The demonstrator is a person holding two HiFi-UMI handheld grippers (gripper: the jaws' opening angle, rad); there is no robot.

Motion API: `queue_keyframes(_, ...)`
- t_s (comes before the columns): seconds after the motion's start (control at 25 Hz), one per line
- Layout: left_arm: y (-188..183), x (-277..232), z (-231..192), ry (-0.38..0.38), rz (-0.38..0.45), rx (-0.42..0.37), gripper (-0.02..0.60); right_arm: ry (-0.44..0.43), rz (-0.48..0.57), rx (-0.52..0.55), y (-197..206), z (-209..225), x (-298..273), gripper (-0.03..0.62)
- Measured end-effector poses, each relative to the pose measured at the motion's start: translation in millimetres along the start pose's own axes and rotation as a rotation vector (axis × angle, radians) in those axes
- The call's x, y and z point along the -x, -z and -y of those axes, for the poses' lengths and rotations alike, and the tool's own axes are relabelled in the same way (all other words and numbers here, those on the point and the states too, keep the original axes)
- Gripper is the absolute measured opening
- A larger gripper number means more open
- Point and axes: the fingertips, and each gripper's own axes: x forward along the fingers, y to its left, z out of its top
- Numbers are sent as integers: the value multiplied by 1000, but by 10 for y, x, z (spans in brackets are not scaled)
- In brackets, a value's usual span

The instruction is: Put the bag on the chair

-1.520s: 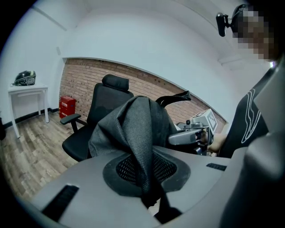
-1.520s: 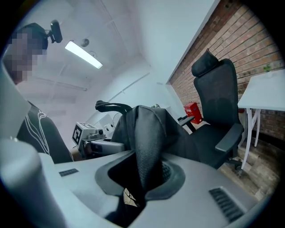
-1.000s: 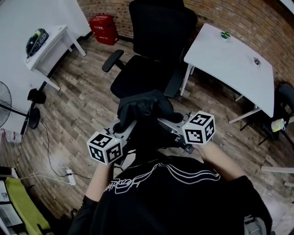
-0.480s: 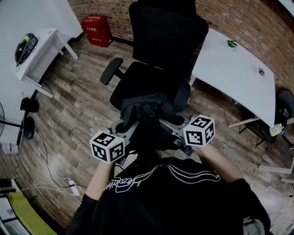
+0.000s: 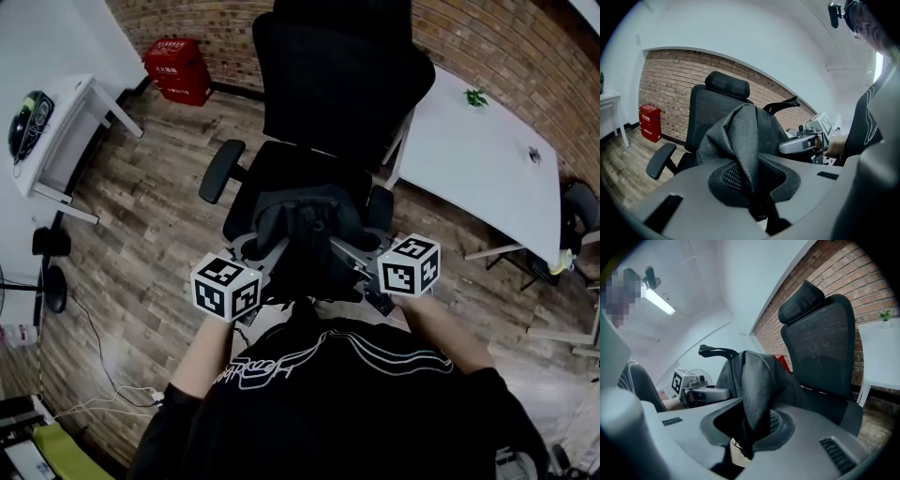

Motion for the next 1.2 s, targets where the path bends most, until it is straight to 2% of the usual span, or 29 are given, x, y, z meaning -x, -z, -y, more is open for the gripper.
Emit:
queue_keyframes(0.6, -622, -977, -730, 126, -68, -111, 63, 173, 68, -4, -656, 976, -339, 58)
queue_keyframes(0.8, -736, -1334, -872, 174, -82, -179, 63, 226, 94, -25, -759, 1316, -372, 60)
queue_keyframes(1.2, -838, -1981, -1214, 213, -117, -214, 61, 333, 88, -24, -856, 1958, -528, 60)
